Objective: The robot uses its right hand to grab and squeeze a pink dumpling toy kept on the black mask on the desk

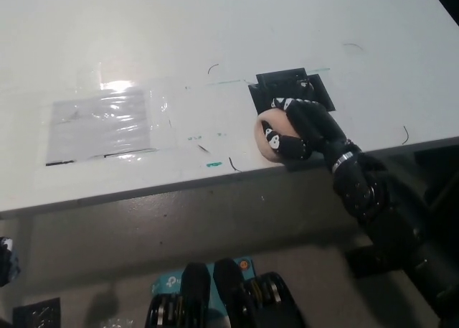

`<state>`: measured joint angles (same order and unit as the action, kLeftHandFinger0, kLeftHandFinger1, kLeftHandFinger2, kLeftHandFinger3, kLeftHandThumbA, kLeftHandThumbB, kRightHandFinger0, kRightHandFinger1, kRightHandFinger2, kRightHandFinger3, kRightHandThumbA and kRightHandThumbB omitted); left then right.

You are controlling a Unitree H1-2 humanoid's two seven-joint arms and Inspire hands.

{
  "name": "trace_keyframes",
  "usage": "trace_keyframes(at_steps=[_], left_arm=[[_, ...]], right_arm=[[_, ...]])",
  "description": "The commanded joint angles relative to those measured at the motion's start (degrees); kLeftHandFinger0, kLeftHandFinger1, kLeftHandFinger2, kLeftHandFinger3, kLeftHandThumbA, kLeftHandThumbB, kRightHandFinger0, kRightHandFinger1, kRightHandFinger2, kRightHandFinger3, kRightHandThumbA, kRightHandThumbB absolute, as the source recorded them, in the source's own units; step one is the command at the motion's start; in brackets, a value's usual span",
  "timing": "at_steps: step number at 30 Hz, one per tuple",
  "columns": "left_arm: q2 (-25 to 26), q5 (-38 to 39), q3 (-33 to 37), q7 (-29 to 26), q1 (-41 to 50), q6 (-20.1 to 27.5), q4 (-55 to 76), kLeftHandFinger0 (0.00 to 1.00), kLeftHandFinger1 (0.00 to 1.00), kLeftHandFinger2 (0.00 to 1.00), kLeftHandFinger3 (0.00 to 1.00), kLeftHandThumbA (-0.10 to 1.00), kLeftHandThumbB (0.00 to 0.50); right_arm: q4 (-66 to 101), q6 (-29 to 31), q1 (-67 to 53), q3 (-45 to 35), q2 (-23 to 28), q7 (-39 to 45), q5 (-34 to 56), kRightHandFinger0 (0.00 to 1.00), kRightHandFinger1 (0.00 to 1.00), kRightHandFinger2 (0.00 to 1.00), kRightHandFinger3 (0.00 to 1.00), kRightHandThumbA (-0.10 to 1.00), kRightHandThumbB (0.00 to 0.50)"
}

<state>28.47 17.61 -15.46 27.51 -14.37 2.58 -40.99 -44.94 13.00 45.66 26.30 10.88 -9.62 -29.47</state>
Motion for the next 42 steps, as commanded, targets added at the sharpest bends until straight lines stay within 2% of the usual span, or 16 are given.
trace_keyframes(at_steps=[1, 2, 3, 6, 8, 9, 11, 14, 16, 20, 23, 26, 32, 35, 40, 42], left_arm=[[2.05, 0.92, -0.2, 1.83, -1.66, 2.05, -0.64, 0.0, 0.01, 0.08, 0.09, 0.96, 0.5], [2.07, 0.75, -0.1, 1.66, -1.58, 1.84, -0.34, 0.0, 0.02, 0.08, 0.09, 0.97, 0.5], [2.06, 0.7, -0.08, 1.68, -1.53, 2.02, -0.23, 0.0, 0.02, 0.08, 0.09, 0.97, 0.5], [2.03, 0.65, -0.08, 1.63, -1.3, 1.99, 0.29, 0.0, 0.02, 0.09, 0.11, 0.97, 0.5], [2.0, 0.53, -0.06, 1.45, -1.3, 1.95, 0.41, 0.0, 0.01, 0.08, 0.1, 0.98, 0.5], [2.0, 0.59, -0.08, 1.5, -1.32, 1.89, 0.39, 0.0, 0.01, 0.08, 0.1, 0.98, 0.5], [1.89, 0.66, -0.2, 1.33, -0.99, 1.78, 0.7, 0.0, 0.01, 0.08, 0.09, 0.98, 0.5], [1.99, 0.5, -0.08, 1.34, -0.87, 1.68, 0.79, 0.0, 0.01, 0.09, 0.11, 0.99, 0.5], [2.02, 0.6, -0.03, 1.7, -1.1, 1.95, 0.48, 0.0, 0.01, 0.09, 0.11, 0.99, 0.5], [2.07, 0.27, 0.04, 1.14, -1.34, 1.84, 0.7, 0.0, 0.01, 0.09, 0.1, 1.0, 0.5], [2.22, 0.1, 0.1, 1.05, -1.26, 1.85, 1.12, 0.0, 0.01, 0.09, 0.11, 1.0, 0.5], [2.34, 0.33, -0.01, 1.0, -1.4, 1.13, 1.35, 0.0, 0.0, 0.08, 0.09, 0.99, 0.5], [2.52, 0.3, -0.01, 1.02, -1.7, 1.65, 1.43, 0.0, 0.01, 0.08, 0.09, 0.99, 0.5], [2.64, 0.27, 0.08, 1.08, -1.8, 1.26, 1.52, 0.0, 0.01, 0.08, 0.09, 1.0, 0.5], [2.68, 0.57, -0.02, 1.53, -1.93, 1.47, 0.95, 0.0, 0.02, 0.09, 0.1, 0.99, 0.5], [2.74, 0.67, 0.1, 2.04, -1.9, 1.66, 0.98, 0.0, 0.02, 0.1, 0.12, 0.99, 0.5]], right_arm=[[-0.96, 11.45, 0.06, -3.04, -0.87, -18.91, -4.36, 0.0, 0.29, 0.64, 0.41, -0.1, 0.009], [-0.04, 11.55, 0.06, -3.57, -0.85, -19.63, -4.34, 0.0, 0.25, 0.61, 0.43, -0.1, 0.034], [0.65, 12.17, 0.33, -4.2, -0.79, -21.16, -4.48, 0.0, 0.22, 0.58, 0.43, -0.1, 0.101], [3.38, 13.33, 0.98, -6.41, -0.47, -24.04, -4.3, 0.0, 0.18, 0.59, 0.41, -0.1, 0.109], [4.99, 13.93, 1.47, -7.22, 0.03, -24.78, -3.75, 0.0, 0.23, 0.7, 0.4, -0.1, 0.089], [5.43, 13.93, 1.61, -7.21, 0.26, -25.32, -4.03, 0.0, 0.24, 0.72, 0.4, -0.1, 0.103], [6.97, 13.93, 2.35, -7.99, 0.7, -27.63, -5.78, 0.0, 0.2, 0.6, 0.31, -0.1, 0.141], [7.98, 13.93, 2.71, -8.75, 0.9, -28.0, -6.15, 0.0, 0.18, 0.57, 0.26, -0.1, 0.167], [8.05, 13.93, 2.89, -8.99, 0.89, -28.77, -5.94, 0.0, 0.1, 0.51, 0.18, -0.1, 0.191], [7.03, 13.93, 2.78, -8.7, 0.47, -29.35, -6.08, 0.0, 0.08, 0.5, 0.14, -0.1, 0.225], [6.52, 13.93, 2.33, -8.4, -0.12, -29.27, -6.22, 0.0, 0.0, 0.32, 0.11, -0.1, 0.257], [6.21, 13.93, 2.15, -7.63, -0.16, -30.22, -6.1, 0.0, 0.0, 0.27, 0.1, -0.1, 0.256], [5.14, 13.93, 2.37, -6.66, -0.08, -29.97, -5.01, 0.0, 0.02, 0.38, 0.07, -0.1, 0.261], [4.82, 13.93, 2.41, -6.37, -0.01, -29.93, -4.74, 0.0, 0.01, 0.38, 0.07, -0.1, 0.256], [2.41, 13.93, 2.69, -7.03, -0.32, -25.38, -4.03, 0.0, 0.19, 0.65, 0.15, -0.1, 0.21], [1.11, 13.5, 2.85, -6.97, 0.12, -21.57, -3.46, 0.01, 0.34, 0.77, 0.3, -0.1, 0.158]])
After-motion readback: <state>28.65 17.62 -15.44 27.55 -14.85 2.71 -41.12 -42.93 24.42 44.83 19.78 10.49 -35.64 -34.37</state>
